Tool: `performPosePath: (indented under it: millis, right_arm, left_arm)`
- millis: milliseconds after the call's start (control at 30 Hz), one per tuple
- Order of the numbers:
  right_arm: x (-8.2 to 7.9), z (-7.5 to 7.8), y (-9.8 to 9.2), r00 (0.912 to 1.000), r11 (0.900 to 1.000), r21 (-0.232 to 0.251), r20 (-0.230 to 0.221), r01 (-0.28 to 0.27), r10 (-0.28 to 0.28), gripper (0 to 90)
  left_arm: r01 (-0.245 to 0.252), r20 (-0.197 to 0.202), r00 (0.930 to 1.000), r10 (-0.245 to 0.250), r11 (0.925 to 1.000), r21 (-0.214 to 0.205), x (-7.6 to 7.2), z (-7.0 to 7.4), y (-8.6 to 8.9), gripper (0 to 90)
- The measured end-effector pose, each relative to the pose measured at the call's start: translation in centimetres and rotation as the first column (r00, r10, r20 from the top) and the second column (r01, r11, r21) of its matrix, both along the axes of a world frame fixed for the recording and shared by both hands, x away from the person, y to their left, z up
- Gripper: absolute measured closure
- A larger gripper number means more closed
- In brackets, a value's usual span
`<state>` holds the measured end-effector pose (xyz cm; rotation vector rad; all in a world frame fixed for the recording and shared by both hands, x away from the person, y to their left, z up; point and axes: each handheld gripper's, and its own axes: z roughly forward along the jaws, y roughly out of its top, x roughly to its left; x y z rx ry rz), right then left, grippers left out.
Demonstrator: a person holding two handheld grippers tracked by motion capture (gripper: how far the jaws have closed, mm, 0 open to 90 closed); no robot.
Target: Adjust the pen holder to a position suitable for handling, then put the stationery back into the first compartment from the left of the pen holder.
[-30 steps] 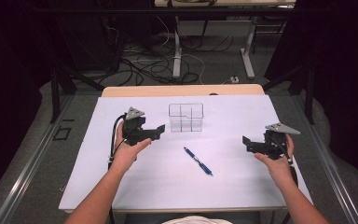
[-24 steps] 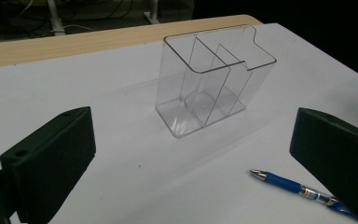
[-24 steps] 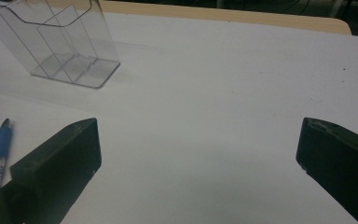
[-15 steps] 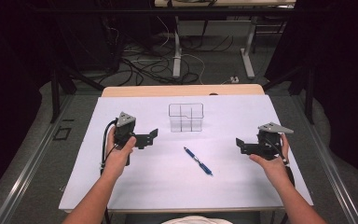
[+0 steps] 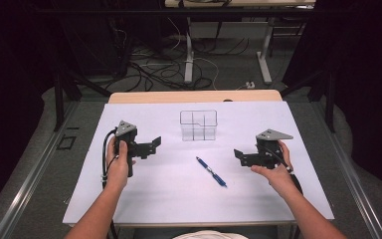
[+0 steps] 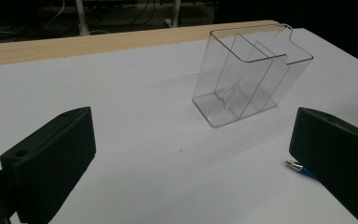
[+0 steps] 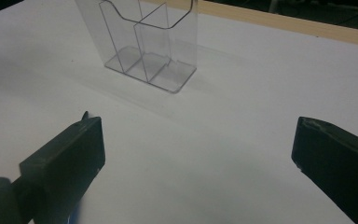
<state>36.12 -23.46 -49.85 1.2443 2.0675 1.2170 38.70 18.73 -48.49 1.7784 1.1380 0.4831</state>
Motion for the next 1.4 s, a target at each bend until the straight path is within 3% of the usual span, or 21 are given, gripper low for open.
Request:
performPosePath:
  millis: [300, 467, 700, 867, 1000, 1100, 1233, 1267, 1400]
  right_arm:
    - [0.7, 0.6, 2.6, 0.9983, 0.9998, 0.018, -0.058, -0.012, 0.013, 3.0]
    - [1.3, 0.8, 3.7, 0.9943, 0.9997, -0.010, -0.105, -0.023, 0.021, 4.7]
    - [2.0, 0.9, 4.8, 0.9867, 0.9983, -0.041, -0.159, -0.041, 0.034, 15.2]
    - [2.4, 0.5, 6.0, 0.9710, 0.9944, -0.072, -0.232, -0.077, 0.059, 20.9]
    - [2.5, 0.3, 7.1, 0.9434, 0.9923, -0.052, -0.319, -0.112, 0.090, 33.8]
    - [2.7, 0.3, 7.7, 0.9337, 0.9889, -0.056, -0.341, -0.137, 0.110, 39.1]
    - [2.9, 0.2, 8.3, 0.9291, 0.9864, -0.044, -0.345, -0.158, 0.133, 44.4]
    - [3.1, 0.3, 8.7, 0.9234, 0.9838, -0.065, -0.360, -0.167, 0.133, 46.9]
    - [3.4, 0.4, 9.4, 0.9108, 0.9820, -0.069, -0.390, -0.176, 0.135, 53.4]
  left_arm:
    - [-0.023, -0.011, 0.9997, 0.023, 0.9994, -0.025, 0.1, 0.3, 1.2, 0.2]
    - [-0.025, -0.018, 0.9995, 0.025, 0.9995, -0.017, 0.1, 0.2, 1.3, 0.2]
    - [-0.017, -0.029, 0.9995, 0.017, 0.9998, -0.009, 0.1, -0.1, 1.1, 0.2]
    - [-0.018, -0.026, 0.9995, 0.018, 0.9998, -0.007, 0.1, -0.2, 1.0, 0.2]
    - [-0.018, -0.028, 0.9995, 0.018, 0.9998, -0.013, 0.2, -0.3, 0.9, 0.2]
    - [-0.011, -0.033, 0.9994, 0.010, 0.9999, -0.004, 0.2, -0.3, 0.9, 0.2]
    - [-0.017, -0.031, 0.9994, 0.016, 0.9998, -0.014, 0.2, -0.3, 0.8, 0.2]
    - [-0.017, -0.031, 0.9994, 0.016, 0.9998, -0.013, 0.2, -0.4, 0.8, 0.2]
    - [-0.021, -0.030, 0.9993, 0.020, 0.9997, -0.015, 0.2, -0.4, 0.8, 0.2]
